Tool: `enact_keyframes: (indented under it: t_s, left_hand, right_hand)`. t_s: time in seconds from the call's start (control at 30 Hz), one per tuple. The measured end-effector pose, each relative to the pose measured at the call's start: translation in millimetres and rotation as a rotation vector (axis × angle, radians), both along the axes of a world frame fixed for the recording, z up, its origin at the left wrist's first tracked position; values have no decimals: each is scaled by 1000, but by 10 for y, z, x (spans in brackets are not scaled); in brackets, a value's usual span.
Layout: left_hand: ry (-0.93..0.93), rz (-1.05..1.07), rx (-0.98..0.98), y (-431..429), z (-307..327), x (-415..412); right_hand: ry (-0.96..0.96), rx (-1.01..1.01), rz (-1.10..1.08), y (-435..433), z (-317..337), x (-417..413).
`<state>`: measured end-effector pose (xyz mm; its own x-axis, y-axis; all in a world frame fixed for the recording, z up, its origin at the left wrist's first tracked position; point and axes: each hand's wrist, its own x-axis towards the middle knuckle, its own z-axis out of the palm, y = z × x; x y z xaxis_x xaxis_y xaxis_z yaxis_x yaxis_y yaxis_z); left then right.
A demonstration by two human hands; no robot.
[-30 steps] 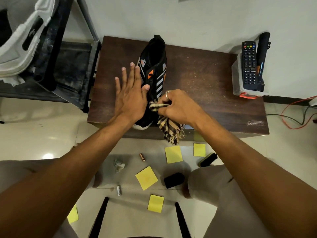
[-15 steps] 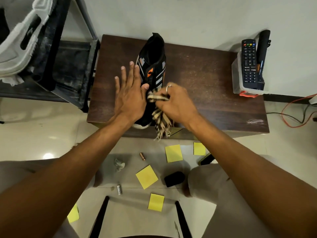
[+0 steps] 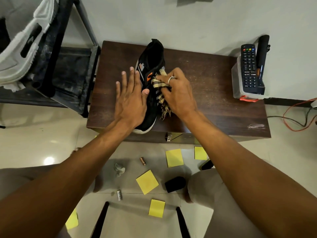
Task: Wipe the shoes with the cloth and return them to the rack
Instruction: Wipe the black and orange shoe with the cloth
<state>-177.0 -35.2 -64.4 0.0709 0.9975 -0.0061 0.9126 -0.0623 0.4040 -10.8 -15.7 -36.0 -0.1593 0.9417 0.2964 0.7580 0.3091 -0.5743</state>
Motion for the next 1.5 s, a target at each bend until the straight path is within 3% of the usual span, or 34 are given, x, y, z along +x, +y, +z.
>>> enact_keyframes:
  t_s: [0.17, 0.3, 0.5, 0.63, 0.77, 0.97, 1.13, 1.27, 1.5]
  left_hand:
    - [10, -10, 3, 15, -2, -7]
    - [6, -6, -5, 15, -12, -13]
    - [23, 45, -23, 42, -7, 17]
    - [17, 37, -8, 33, -7, 28]
    - [-8, 35, 0, 17, -5, 12]
    - [18, -11, 17, 12, -35, 0]
    - [51, -47, 23, 1, -25, -1]
    - [52, -37, 7, 12, -27, -4]
    - [46, -14, 4, 12, -4, 24]
  right_hand:
    - [-20, 23, -45, 206, 84, -53]
    - [-85, -141, -40, 309, 180, -133]
    - [14, -465, -8, 58, 296, -65]
    - [29, -567, 66, -113, 319, 6]
    - [9, -528, 149, -125, 321, 76]
    - [58, -197, 10, 74, 62, 143]
    - [100, -78, -14, 155, 62, 41]
    - [6, -181, -10, 172, 118, -16]
    - [68, -474, 79, -190, 161, 154]
